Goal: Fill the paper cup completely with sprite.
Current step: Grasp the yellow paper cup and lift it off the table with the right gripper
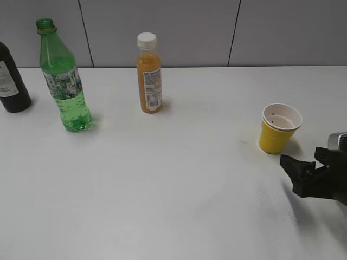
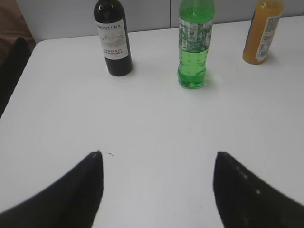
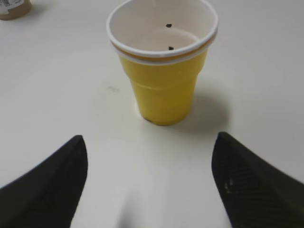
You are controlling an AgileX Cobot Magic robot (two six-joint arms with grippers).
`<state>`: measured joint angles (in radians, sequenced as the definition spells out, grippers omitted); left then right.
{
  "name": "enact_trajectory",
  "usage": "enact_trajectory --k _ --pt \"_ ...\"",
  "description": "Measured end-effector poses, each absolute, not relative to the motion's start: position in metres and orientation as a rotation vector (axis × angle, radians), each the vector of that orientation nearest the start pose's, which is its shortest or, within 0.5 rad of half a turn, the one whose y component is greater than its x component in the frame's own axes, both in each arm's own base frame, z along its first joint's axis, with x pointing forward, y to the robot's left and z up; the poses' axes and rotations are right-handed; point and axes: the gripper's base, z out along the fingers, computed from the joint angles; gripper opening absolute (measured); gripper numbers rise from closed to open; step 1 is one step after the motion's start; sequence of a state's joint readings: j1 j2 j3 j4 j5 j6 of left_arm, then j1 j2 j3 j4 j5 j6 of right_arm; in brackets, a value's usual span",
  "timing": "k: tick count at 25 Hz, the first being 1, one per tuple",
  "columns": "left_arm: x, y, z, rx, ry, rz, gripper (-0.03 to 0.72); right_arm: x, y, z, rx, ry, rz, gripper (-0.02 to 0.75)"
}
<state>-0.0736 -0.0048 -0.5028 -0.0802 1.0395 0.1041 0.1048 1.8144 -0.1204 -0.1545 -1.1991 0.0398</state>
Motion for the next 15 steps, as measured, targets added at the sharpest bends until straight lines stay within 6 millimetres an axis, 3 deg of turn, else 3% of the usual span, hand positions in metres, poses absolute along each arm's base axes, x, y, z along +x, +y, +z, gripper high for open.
enact_trajectory --k 15 --pt "-0.006 -0.006 0.280 0.182 2.006 -0.076 0.552 0.245 0.041 0.069 -0.177 2.000 0.256 0.691"
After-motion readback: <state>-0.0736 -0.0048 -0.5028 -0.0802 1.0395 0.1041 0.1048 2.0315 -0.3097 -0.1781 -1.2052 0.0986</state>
